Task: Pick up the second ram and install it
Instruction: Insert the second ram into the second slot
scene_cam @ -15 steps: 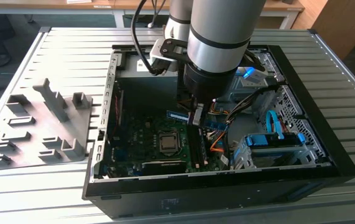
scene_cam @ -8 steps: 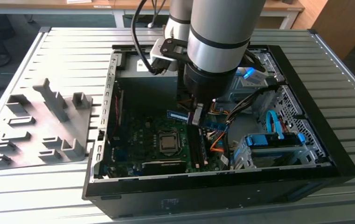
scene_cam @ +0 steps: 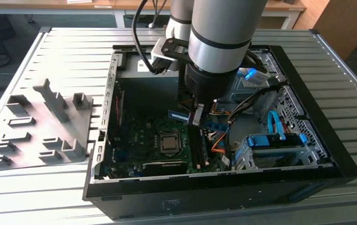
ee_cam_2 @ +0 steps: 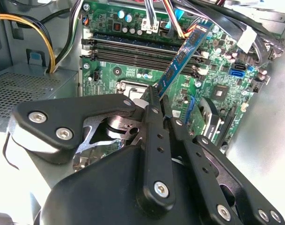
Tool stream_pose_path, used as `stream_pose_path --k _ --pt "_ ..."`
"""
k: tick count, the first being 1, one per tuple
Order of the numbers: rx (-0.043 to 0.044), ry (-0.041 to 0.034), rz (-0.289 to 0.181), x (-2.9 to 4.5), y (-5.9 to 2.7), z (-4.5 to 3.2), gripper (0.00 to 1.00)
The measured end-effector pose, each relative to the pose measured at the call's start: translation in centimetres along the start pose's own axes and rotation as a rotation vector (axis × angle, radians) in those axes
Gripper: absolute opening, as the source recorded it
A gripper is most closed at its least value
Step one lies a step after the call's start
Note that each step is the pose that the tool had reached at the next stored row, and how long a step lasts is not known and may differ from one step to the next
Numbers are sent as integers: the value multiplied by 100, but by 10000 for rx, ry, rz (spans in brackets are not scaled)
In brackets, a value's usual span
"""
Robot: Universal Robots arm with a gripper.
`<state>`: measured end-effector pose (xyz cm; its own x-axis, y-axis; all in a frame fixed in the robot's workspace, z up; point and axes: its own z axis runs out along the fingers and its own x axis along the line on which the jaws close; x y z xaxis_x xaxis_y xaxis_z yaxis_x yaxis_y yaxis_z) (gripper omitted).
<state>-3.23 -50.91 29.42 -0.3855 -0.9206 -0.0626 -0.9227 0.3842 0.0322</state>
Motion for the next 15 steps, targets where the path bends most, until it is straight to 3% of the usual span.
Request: stream_pose_path --k 15 --pt "22 -8 323 0 0 1 14"
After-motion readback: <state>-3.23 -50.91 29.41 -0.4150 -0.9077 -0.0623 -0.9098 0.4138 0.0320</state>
